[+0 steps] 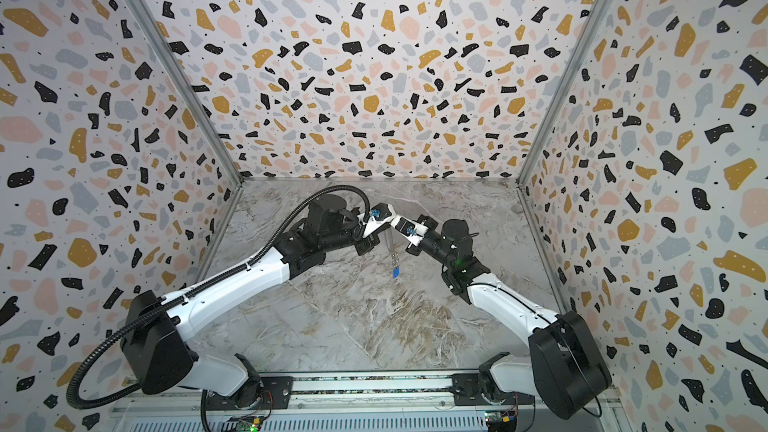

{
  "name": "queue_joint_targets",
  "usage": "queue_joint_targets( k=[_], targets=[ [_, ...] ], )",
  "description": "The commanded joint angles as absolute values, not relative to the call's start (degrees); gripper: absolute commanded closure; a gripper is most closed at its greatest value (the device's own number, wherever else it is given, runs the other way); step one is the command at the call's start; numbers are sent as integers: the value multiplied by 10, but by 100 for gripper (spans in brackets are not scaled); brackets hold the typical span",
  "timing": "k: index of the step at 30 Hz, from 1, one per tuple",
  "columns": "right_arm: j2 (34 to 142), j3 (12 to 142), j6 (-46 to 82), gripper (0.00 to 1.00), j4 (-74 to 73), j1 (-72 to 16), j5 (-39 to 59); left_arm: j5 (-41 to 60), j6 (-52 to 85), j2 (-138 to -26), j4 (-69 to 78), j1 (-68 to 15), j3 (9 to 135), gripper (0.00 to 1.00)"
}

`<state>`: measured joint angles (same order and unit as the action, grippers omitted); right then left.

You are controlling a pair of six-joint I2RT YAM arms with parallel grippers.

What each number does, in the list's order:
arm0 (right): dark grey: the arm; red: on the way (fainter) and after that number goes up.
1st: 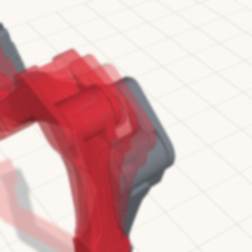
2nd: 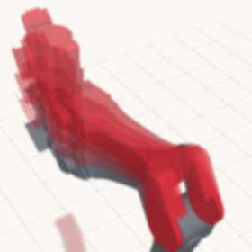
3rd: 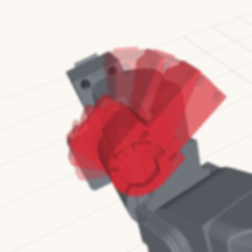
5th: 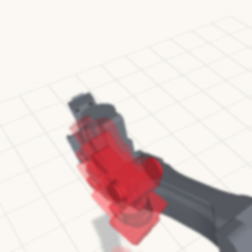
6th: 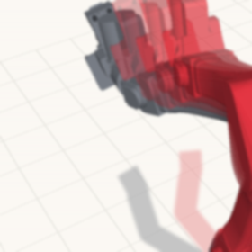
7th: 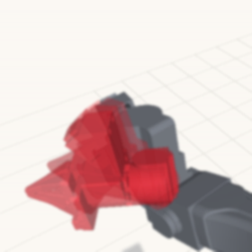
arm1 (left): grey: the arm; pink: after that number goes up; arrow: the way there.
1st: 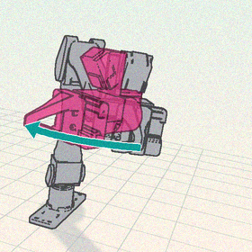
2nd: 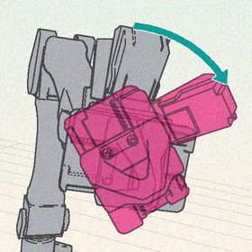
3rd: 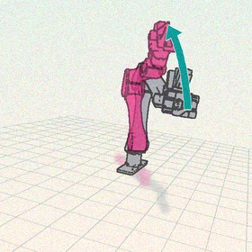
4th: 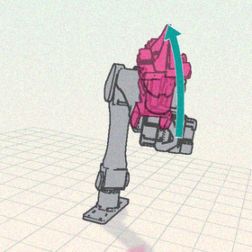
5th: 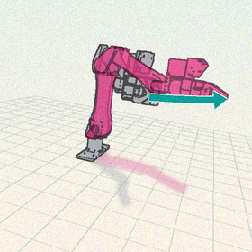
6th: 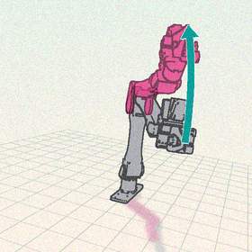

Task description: Remove the keys from the keyring

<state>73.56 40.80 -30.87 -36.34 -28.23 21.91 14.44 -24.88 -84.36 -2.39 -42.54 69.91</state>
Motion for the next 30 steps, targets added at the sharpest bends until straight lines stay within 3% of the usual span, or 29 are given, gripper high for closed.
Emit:
queue_joint_targets(
  k=[1,15,30],
  targets=[
    [736,436,-296,100,-351,-281,215,144,-254,-841,-3,-427,717,100],
    [731,442,-275,100,-271,-279,185,124,-278,-805,60,-428,666,100],
    [720,477,-289,100,-187,-282,280,118,-309,-794,88,-428,641,100]
  ],
)
